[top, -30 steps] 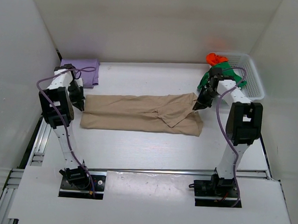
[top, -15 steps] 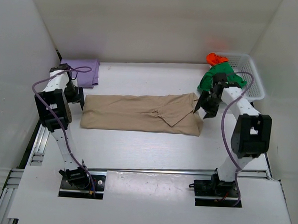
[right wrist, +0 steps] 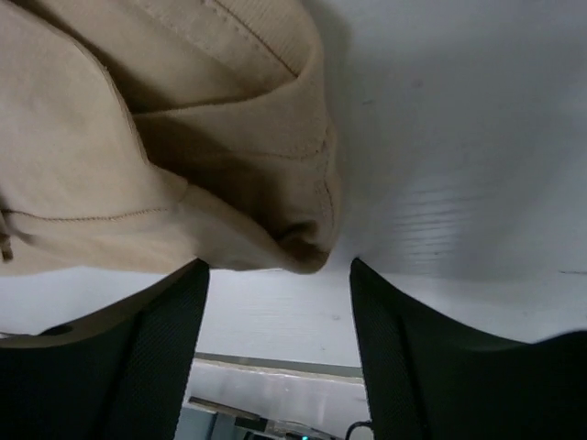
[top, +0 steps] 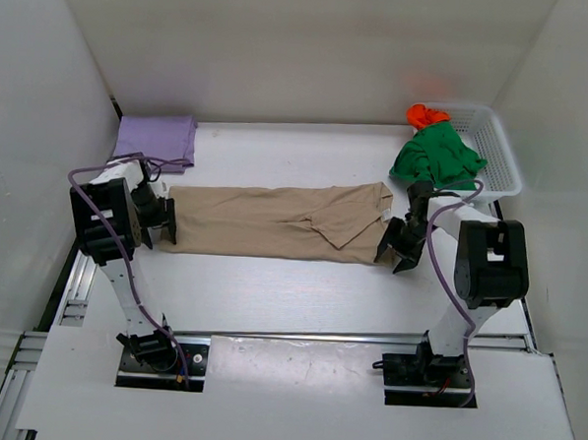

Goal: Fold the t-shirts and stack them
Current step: Fold the other side of the tshirt into a rectangle

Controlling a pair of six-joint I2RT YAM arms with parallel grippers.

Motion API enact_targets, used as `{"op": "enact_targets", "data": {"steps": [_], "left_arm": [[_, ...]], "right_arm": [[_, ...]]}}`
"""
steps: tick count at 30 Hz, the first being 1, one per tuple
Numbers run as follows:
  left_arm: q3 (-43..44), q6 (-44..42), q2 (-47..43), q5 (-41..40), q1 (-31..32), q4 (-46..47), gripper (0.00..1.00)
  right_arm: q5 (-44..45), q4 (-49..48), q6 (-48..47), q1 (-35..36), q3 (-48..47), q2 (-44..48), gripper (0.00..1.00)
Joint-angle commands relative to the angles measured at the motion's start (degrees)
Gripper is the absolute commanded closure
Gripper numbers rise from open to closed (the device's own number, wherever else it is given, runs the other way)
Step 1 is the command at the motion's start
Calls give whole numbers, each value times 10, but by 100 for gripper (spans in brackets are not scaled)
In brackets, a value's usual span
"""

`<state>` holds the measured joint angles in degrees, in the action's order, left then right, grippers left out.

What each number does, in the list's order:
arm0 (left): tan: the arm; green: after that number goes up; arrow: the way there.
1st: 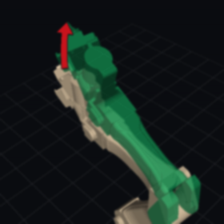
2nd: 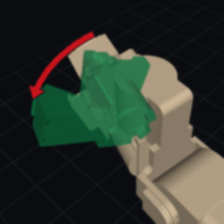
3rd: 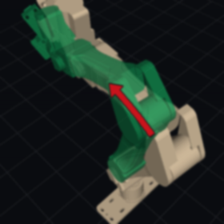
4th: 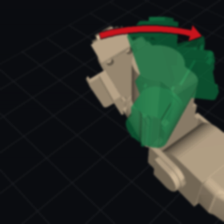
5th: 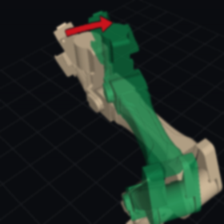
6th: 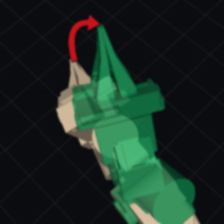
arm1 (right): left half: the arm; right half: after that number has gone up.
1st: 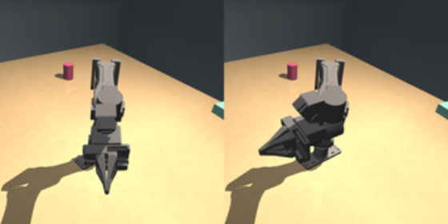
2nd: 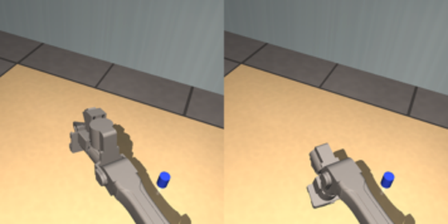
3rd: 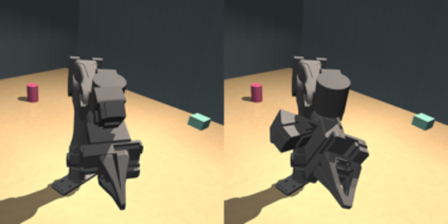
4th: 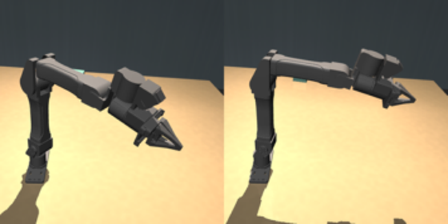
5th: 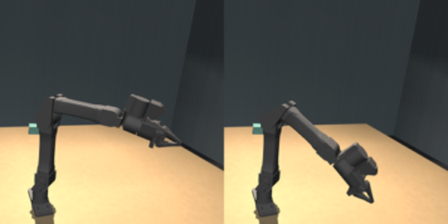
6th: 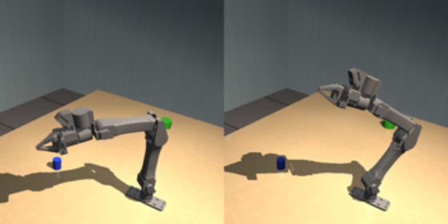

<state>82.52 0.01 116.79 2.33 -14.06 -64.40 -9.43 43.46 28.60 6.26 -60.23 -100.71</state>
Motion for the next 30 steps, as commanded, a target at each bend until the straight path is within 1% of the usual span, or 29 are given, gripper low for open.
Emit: {"op": "enact_targets", "data": {"steps": [1,2,3,4,5,6,7,8,10,11,13,14,15,16,18,20,22,26,27,28,29,30], "left_arm": [[-6,0,0,37,3,42,26],[3,0,5,37,3,42,31],[8,0,5,43,3,47,38],[8,0,12,43,3,53,47],[8,0,12,43,-3,59,55],[8,0,12,43,-3,65,74],[13,0,12,43,-3,65,84],[13,0,12,43,-3,65,90],[19,0,12,48,-3,54,90],[19,0,-6,48,-3,46,90],[10,0,-30,40,-8,20,90],[3,0,-45,15,-15,15,90],[-6,0,-73,2,-15,9,90],[-22,0,-85,-7,-29,-6,90],[-38,0,-110,-35,-29,-26,90],[-79,0,-125,-52,-29,-31,90],[-121,0,-139,-58,-29,-31,90],[-183,0,-152,-100,-29,-31,90],[-193,0,-152,-116,-29,-25,87],[-201,0,-152,-124,-29,-18,81],[-207,0,-159,-133,-29,-18,67],[-207,0,-159,-144,-29,-10,58]], "right_arm": [[-13,-49,15,-5,-8,-9,36],[-13,-56,15,-10,1,-9,40],[-8,-63,23,-15,6,-9,40],[-2,-74,31,-15,13,-9,42],[4,-74,31,-15,13,-9,52],[4,-81,31,-20,13,-14,60],[4,-81,31,-20,13,-14,69],[4,-81,31,-20,13,-14,89],[4,-76,37,-20,13,-14,99],[4,-66,37,-20,21,10,100],[18,-45,55,-20,34,41,100],[18,-24,61,-20,41,76,100],[23,-15,66,-20,61,93,100],[23,-6,79,-20,70,110,100],[17,18,91,-20,92,149,100],[11,24,104,-15,124,179,100],[11,29,110,-3,142,198,100],[18,29,117,-3,172,205,100],[18,24,117,2,181,205,100],[18,24,117,2,181,199,100],[13,16,117,2,187,192,100],[13,9,117,2,187,186,100]]}}
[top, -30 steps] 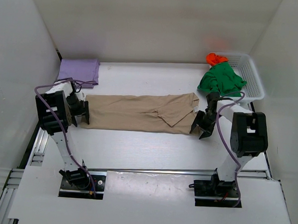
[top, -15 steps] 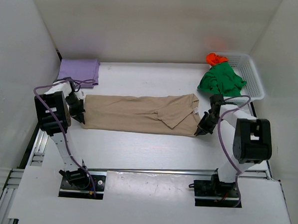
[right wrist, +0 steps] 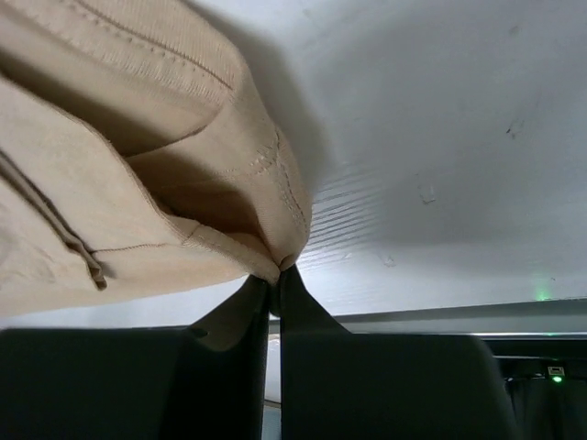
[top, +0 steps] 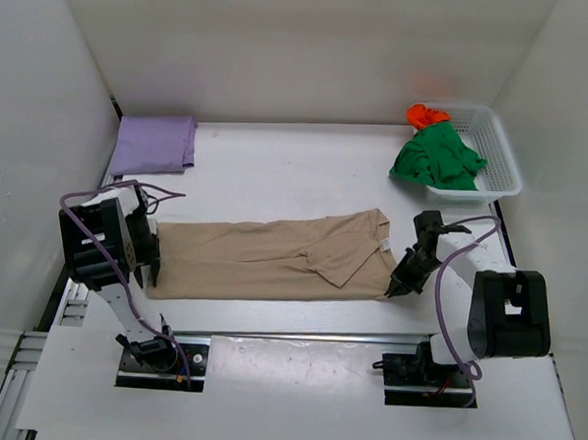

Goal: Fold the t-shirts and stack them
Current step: Fold the other side of the tshirt into a rectangle

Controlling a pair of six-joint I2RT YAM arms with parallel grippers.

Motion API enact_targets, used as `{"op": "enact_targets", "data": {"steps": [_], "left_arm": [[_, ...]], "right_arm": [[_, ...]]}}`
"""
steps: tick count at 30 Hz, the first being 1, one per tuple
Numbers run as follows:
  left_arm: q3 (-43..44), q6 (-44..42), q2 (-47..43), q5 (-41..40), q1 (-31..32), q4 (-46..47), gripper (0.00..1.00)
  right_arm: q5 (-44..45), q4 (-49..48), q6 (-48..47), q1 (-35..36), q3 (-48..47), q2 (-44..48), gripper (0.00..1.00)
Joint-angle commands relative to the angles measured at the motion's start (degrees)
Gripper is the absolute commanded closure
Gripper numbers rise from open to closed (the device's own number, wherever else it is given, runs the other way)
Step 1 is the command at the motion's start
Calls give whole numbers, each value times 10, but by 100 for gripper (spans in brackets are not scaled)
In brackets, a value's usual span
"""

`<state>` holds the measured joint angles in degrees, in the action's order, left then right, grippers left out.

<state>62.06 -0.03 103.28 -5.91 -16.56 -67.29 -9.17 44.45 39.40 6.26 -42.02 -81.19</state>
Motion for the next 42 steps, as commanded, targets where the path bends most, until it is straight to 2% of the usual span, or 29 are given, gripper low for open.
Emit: {"op": "enact_targets", "data": {"steps": [1,3,4,7,10,11,13,14,16,17,21,22,27,37,39,41,42], "left_arm": [[-3,0,-29,-91,-4,28,52],[13,0,-38,-134,-4,40,37],[25,0,-51,-183,-4,46,37],[107,0,-90,-238,41,68,36],[184,0,-142,-182,176,109,32],[200,0,-143,-164,270,109,32],[232,0,-143,-129,372,131,32],[232,0,-143,-83,467,140,31],[232,0,-128,-20,551,166,31],[237,0,-102,6,619,183,31],[315,0,-4,128,711,196,32],[330,0,38,155,720,196,32],[386,0,119,166,760,208,33],[397,0,198,137,788,219,33],[402,0,213,108,788,225,39],[402,0,218,90,788,225,52],[402,0,218,75,788,225,55]], "right_arm": [[1,-1,9,8,5,-19,100],[-5,-12,9,8,5,-28,100],[-5,-12,3,13,5,-28,100],[-5,-17,3,13,5,-35,100],[-5,-17,3,13,5,-35,100],[-5,-17,3,13,5,-35,100],[-5,-23,-2,13,5,-40,100],[-5,-23,-2,13,5,-40,100],[-5,-37,-2,13,11,-46,100],[-5,-37,-2,13,11,-53,100],[-16,-55,-2,2,16,-59,100],[-16,-55,-2,2,21,-59,100],[-16,-55,-2,-8,21,-54,100],[-5,-55,-7,-31,33,-35,100],[-5,-55,-13,-31,33,-35,100],[-5,-55,-18,-31,33,-29,100],[-10,-55,-18,-31,33,-29,100]]}}
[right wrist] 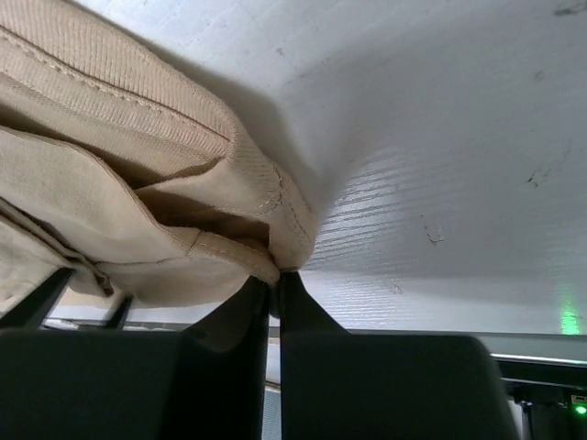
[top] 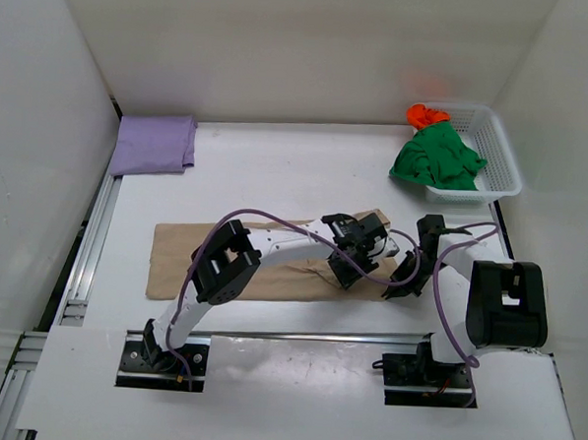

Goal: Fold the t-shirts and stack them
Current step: Fold the other side of the tshirt into a rectangle

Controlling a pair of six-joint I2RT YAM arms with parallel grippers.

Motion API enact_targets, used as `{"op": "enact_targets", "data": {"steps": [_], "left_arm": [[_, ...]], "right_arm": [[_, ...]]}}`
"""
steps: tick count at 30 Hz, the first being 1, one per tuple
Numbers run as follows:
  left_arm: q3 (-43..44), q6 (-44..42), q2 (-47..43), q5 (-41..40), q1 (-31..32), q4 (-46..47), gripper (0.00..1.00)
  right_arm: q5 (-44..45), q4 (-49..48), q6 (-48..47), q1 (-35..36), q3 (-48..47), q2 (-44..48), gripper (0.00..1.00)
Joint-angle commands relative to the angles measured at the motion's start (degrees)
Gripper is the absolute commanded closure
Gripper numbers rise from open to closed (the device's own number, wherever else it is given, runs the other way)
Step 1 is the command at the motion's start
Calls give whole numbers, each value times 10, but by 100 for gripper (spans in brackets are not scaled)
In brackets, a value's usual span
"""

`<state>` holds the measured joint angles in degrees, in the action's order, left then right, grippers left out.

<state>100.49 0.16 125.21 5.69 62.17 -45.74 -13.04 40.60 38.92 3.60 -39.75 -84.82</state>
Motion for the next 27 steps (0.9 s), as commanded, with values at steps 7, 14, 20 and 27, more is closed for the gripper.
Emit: {"op": "enact_targets", "data": {"steps": [7,14,20,27], "left_arm": [[13,-2,4,-78,1,9,65],[13,-2,-21,-98,1,9,90],[36,-2,-36,-71,-72,9,90],[41,-2,-25,-66,-129,9,90]], "right_arm": [[23,-17,-18,-10,11,7,100],[23,-22,-24,-10,16,13,100],[23,-22,-24,-10,16,13,100],[23,-22,-24,-10,16,8,100]]}}
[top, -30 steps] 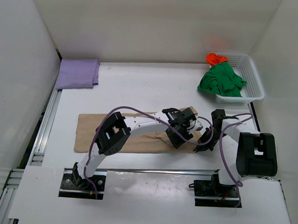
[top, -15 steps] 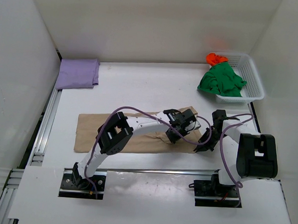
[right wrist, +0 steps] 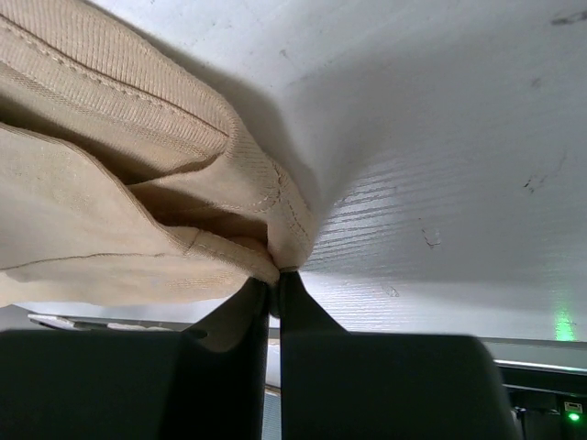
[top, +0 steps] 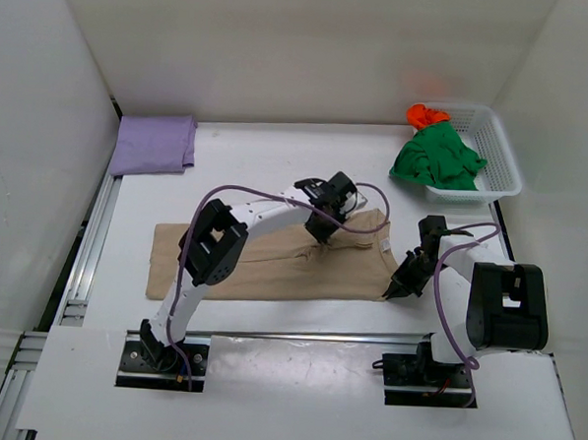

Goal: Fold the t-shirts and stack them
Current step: Fold the other side of the tshirt into a rectangle

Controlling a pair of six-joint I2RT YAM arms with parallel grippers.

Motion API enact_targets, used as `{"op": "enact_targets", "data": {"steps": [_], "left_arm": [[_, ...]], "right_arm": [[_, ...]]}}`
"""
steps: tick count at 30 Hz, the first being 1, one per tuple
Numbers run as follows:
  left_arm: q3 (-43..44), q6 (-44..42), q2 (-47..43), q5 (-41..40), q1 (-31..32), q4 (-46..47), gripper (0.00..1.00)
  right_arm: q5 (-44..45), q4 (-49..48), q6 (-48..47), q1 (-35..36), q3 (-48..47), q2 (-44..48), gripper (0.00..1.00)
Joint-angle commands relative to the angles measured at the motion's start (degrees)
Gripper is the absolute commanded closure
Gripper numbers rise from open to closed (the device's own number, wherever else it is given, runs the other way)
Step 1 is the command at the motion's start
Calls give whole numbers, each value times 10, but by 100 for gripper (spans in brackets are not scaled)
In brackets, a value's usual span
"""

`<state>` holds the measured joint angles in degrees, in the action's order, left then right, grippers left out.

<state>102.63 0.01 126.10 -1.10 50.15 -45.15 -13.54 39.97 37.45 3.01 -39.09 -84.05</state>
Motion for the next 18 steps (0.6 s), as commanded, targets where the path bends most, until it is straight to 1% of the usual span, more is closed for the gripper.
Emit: {"op": "enact_targets", "data": {"steps": [1,4,5,6,9,10,12,14,15,18], "left_arm": [[20,0,-34,2,-15,3,90],[14,0,-34,8,-28,3,87],[9,0,-34,8,-28,3,84],[9,0,-34,8,-35,3,79],[16,0,-28,-3,-41,3,74],[22,0,-28,-3,-46,3,68],[22,0,-28,-29,-52,3,57],[16,0,-39,-39,-70,3,57],[11,0,-46,-53,-77,3,55],[-13,0,-86,-77,-119,-2,52]], "right_arm": [[28,-16,-9,-4,9,0,100],[28,-16,-9,-4,9,0,100],[28,-16,-9,-4,9,-5,100],[28,-16,-9,-4,9,-5,100],[28,-16,-9,-4,9,-10,100],[28,-16,-9,-4,9,-10,100],[28,-16,-9,-4,9,-15,100],[23,-16,-9,-4,9,-16,100],[23,-16,-9,-4,4,-22,100],[23,-16,-9,-4,4,-22,100]]}}
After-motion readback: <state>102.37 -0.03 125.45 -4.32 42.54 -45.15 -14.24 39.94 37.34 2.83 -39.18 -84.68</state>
